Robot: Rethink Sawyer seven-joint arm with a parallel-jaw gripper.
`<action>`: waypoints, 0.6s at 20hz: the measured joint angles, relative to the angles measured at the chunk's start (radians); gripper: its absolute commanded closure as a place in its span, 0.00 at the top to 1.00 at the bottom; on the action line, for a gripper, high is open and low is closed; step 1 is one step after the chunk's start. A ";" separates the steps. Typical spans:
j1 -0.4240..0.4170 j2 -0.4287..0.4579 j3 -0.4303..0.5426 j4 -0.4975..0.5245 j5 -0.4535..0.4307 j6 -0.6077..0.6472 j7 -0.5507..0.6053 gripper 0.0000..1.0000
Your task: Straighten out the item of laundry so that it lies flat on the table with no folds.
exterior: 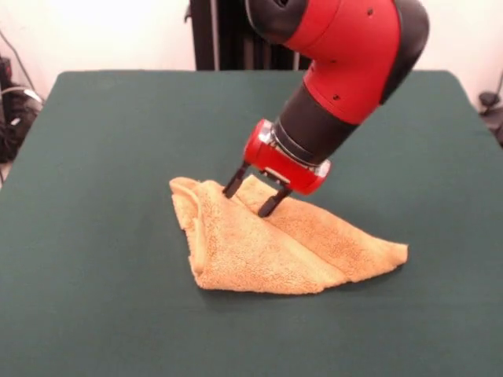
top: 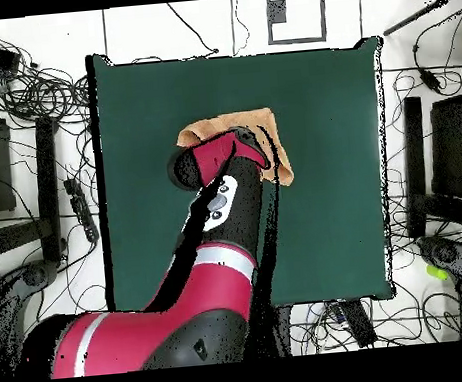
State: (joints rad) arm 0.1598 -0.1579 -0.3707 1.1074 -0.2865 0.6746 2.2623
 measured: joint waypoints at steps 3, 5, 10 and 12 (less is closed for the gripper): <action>-0.057 -0.047 0.055 0.041 0.001 -0.030 0.000 1.00; -0.090 -0.071 0.080 0.061 0.000 -0.047 0.000 1.00; -0.201 -0.146 0.137 0.124 -0.001 -0.099 0.000 1.00; -0.237 -0.171 0.150 0.145 -0.001 -0.108 0.000 1.00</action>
State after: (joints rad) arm -0.0776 -0.3291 -0.2205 1.2521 -0.2878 0.5665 2.2623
